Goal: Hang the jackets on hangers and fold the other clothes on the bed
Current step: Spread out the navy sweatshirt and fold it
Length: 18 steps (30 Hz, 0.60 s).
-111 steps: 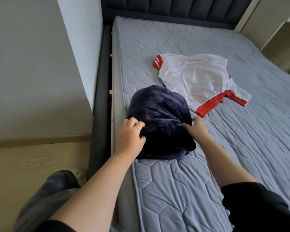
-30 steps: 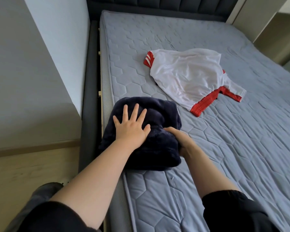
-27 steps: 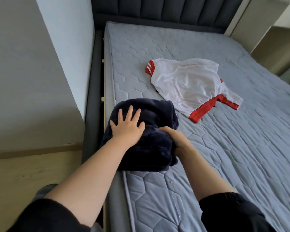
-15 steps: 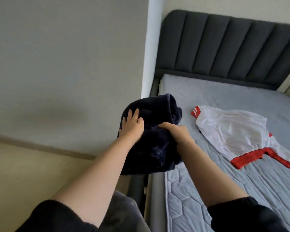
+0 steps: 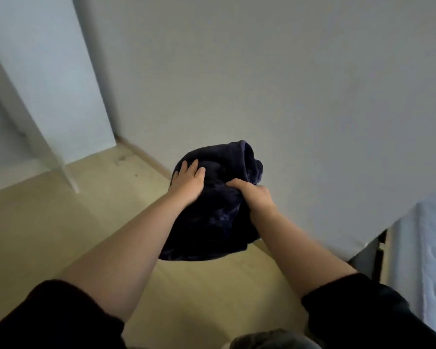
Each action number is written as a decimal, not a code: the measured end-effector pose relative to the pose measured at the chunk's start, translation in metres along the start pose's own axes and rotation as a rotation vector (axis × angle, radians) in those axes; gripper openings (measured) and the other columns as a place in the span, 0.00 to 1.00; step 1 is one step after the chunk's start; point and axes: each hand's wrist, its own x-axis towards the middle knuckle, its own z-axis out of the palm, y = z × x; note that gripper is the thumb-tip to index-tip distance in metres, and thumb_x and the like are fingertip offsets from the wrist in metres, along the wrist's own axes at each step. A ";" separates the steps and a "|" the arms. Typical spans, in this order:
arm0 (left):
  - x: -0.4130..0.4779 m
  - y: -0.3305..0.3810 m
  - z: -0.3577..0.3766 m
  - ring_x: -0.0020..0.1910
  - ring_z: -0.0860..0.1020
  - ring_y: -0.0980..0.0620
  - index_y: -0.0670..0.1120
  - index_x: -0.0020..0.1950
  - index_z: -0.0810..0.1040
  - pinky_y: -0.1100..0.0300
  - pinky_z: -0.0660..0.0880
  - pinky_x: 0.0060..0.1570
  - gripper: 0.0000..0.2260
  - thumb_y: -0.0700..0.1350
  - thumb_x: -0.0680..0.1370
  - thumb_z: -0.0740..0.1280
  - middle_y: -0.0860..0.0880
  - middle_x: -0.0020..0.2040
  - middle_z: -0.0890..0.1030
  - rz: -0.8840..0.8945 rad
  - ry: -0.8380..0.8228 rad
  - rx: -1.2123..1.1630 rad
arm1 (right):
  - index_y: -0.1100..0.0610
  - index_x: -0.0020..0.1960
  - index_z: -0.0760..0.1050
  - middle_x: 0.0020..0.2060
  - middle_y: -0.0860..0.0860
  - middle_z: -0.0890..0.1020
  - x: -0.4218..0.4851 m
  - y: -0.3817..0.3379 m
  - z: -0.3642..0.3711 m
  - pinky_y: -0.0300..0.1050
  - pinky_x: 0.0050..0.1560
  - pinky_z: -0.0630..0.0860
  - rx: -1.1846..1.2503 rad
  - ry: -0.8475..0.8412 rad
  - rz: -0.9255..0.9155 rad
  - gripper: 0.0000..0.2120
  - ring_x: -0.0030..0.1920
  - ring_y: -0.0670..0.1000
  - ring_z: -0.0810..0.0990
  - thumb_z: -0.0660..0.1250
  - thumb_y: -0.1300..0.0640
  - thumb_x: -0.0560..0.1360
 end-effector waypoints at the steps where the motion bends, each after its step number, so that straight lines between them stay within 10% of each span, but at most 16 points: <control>1: 0.017 -0.012 -0.012 0.77 0.45 0.48 0.43 0.78 0.53 0.53 0.44 0.74 0.22 0.47 0.84 0.46 0.45 0.79 0.49 -0.030 0.004 -0.005 | 0.58 0.46 0.80 0.37 0.54 0.85 0.017 -0.003 0.020 0.41 0.30 0.78 -0.023 -0.024 0.024 0.17 0.34 0.53 0.85 0.78 0.55 0.59; 18: 0.036 0.008 -0.372 0.77 0.48 0.50 0.45 0.78 0.52 0.54 0.46 0.75 0.24 0.53 0.84 0.47 0.47 0.79 0.51 -0.326 0.163 0.022 | 0.57 0.51 0.76 0.43 0.56 0.84 -0.013 -0.256 0.281 0.48 0.41 0.81 -0.179 -0.445 0.121 0.21 0.43 0.56 0.84 0.76 0.54 0.60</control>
